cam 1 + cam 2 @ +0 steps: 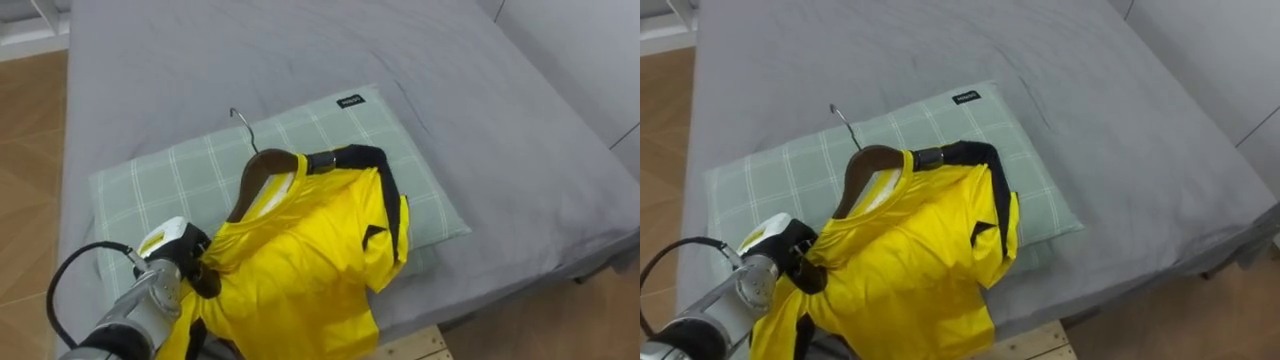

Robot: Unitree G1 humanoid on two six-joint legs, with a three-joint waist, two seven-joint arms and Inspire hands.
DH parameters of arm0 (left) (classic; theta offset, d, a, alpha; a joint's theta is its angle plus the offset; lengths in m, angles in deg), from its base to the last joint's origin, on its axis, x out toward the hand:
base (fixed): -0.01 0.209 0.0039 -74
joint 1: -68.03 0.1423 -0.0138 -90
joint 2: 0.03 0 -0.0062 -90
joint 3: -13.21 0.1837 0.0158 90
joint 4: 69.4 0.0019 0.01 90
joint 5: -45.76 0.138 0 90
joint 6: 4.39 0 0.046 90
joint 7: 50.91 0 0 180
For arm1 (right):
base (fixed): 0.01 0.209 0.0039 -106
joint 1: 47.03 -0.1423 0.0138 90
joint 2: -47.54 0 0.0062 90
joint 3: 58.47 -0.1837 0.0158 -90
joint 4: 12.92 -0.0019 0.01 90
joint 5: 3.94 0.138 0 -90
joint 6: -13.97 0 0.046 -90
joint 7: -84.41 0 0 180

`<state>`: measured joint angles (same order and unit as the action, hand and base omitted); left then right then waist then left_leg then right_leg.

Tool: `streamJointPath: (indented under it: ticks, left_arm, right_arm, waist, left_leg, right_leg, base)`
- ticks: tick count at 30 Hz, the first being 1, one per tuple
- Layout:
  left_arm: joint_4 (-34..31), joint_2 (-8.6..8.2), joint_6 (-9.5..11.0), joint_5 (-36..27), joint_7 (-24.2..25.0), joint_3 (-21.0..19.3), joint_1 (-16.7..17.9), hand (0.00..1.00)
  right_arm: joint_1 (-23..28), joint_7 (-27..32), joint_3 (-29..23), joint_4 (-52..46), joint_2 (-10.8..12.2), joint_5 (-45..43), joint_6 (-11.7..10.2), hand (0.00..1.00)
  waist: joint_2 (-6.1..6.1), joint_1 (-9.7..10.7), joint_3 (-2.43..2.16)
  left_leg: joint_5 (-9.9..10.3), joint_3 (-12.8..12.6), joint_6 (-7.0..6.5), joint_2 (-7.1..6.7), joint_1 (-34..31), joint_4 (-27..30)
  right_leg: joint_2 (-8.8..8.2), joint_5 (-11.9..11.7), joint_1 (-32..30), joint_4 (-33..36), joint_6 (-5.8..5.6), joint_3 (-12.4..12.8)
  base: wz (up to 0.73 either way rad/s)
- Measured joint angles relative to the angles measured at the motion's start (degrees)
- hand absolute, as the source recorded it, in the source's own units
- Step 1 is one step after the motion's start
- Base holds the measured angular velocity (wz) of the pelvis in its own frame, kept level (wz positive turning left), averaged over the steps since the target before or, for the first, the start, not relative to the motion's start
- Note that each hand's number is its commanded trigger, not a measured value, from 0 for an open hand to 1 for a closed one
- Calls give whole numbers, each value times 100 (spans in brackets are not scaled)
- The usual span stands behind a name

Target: Hang clothes

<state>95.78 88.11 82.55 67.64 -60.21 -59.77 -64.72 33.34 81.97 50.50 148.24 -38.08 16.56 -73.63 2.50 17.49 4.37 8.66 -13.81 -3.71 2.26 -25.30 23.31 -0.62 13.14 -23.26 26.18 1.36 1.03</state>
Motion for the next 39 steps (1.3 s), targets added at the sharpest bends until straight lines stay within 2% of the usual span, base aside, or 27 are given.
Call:
streamJointPath:
  ticks: [5, 8, 11, 12, 15, 17, 18, 20, 22, 26, 29, 31, 35, 39]
  left_arm:
    - [132, -1, 96, -250, 6, -11, 19, 100]
    - [119, -2, 120, -390, 4, -60, 256, 100]
    - [116, -2, 120, -424, 8, -78, 379, 100]
    - [116, -2, 119, -424, 24, -83, 396, 100]
    - [-32, -2, 115, -417, 42, -133, 498, 100]
    - [-202, -2, 112, -421, 42, -132, 569, 100]
    - [-273, 6, 112, -420, 42, -171, 618, 100]
    - [-385, 19, 101, -419, 42, -289, 706, 100]
    - [-695, 61, 90, -419, 47, -428, 979, 100]
    - [-1222, 92, 87, -412, 102, -565, 1378, 100]
    - [-1669, 94, 88, -248, 121, -727, 1689, 100]
    - [-1985, 95, 100, -91, 121, -801, 1839, 100]
    - [-2033, 137, 99, -92, 122, -800, 1917, 100]
    - [-2413, 255, 91, 51, 118, -800, 2359, 100]
  right_arm:
    - [94, 83, -14, -14, 18, -29, -1, 0]
    - [144, 103, -36, -28, 20, -93, 1, 0]
    - [185, 91, -94, -24, 16, -92, 1, 0]
    - [232, 78, -116, -22, 14, -91, 5, 0]
    - [369, 40, -241, 4, 7, -98, 7, 0]
    - [478, 48, -279, 14, -12, -100, 7, 0]
    - [542, 52, -324, 16, -21, -109, 7, 0]
    - [625, 61, -370, 17, -27, -152, 9, 0]
    - [751, 54, -538, 13, -28, -260, 9, 0]
    - [899, 30, -728, 11, -37, -300, 10, 0]
    - [983, 22, -1057, 9, -51, -544, -8, 0]
    - [1025, 40, -1221, -32, -69, -763, -9, 0]
    - [1027, 51, -1312, -68, -154, -1042, -7, 0]
    - [1101, 261, -1487, -402, -234, -1456, 8, 0]
  waist:
    - [-21, -53, -17]
    - [-67, -87, -89]
    - [-73, -179, -118]
    - [-75, -228, -163]
    - [-33, -319, -252]
    - [-35, -387, -274]
    - [-20, -426, -312]
    - [-14, -515, -334]
    - [2, -559, -414]
    - [-9, -638, -427]
    - [-8, -729, -428]
    - [-23, -860, -434]
    - [-37, -984, -434]
    - [-138, -1003, -440]
  left_leg:
    - [-2, -5, 3, -6, 165, -63]
    - [-18, -2, 23, -71, 373, -184]
    - [-20, 22, 23, -70, 496, -195]
    - [-20, 27, 23, -69, 537, -195]
    - [-20, 133, 23, -77, 706, -265]
    - [-19, 148, 24, -89, 886, -383]
    - [-24, 148, 31, -93, 963, -439]
    - [-25, 149, 32, -99, 1112, -509]
    - [-31, 154, 41, -109, 1240, -595]
    - [-29, 226, 44, -134, 1414, -643]
    - [-31, 280, 47, -176, 1573, -723]
    - [-34, 299, 52, -195, 1629, -763]
    - [-34, 320, 52, -213, 1712, -790]
    - [-27, 445, 65, -248, 1925, -795]
  right_leg:
    - [19, -19, 214, -136, -9, -33]
    - [-17, -17, 361, -153, -6, -36]
    - [-12, -16, 526, -244, -6, -36]
    - [-11, -19, 586, -279, -5, -42]
    - [0, -76, 871, -518, -10, -129]
    - [-1, -85, 1055, -617, -15, -137]
    - [-7, -93, 1150, -689, -27, -153]
    - [-12, -116, 1307, -785, -36, -168]
    - [-23, -155, 1481, -947, -32, -227]
    - [-14, -196, 1756, -1144, -28, -284]
    - [-22, -210, 1912, -1263, -29, -296]
    - [-31, -209, 1958, -1262, -29, -302]
    - [-37, -210, 2104, -1287, -29, -320]
    - [-44, -212, 2363, -1444, -32, -389]
  base:
    - [-1]
    - [0]
    - [0]
    - [6]
    - [12]
    - [10]
    - [6]
    - [2]
    - [2]
    - [11]
    - [6]
    - [0]
    - [3]
    - [12]
